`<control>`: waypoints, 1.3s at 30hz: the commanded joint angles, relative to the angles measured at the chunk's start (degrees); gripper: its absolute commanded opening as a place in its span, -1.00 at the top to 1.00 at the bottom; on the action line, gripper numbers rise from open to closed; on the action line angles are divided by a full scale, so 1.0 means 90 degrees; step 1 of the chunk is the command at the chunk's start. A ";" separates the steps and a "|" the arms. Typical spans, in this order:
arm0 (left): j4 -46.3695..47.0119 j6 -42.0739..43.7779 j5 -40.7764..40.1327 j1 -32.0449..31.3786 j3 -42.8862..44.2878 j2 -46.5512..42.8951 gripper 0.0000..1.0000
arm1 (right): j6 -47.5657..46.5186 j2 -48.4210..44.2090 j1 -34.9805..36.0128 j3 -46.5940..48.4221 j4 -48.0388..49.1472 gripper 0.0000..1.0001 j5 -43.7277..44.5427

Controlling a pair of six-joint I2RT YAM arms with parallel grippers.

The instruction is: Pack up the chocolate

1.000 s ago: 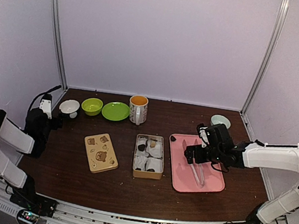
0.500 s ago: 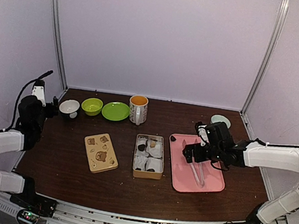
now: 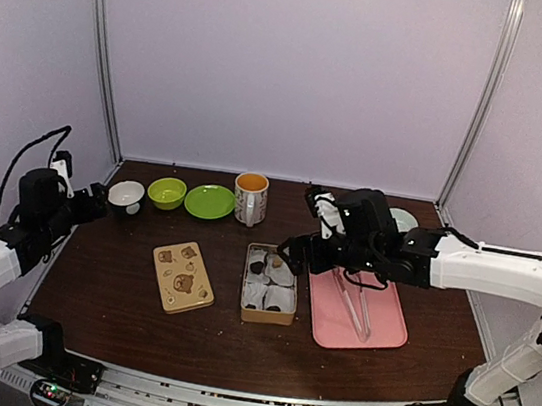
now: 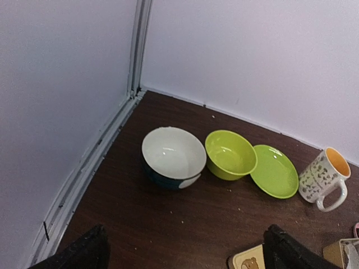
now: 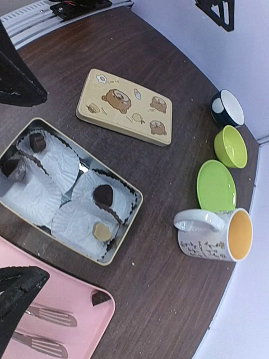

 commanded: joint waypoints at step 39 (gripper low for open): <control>-0.1396 -0.1258 0.2991 -0.0715 0.2543 0.6032 -0.95 | 0.2756 0.3618 0.1796 0.3521 -0.0735 -1.00 -0.0543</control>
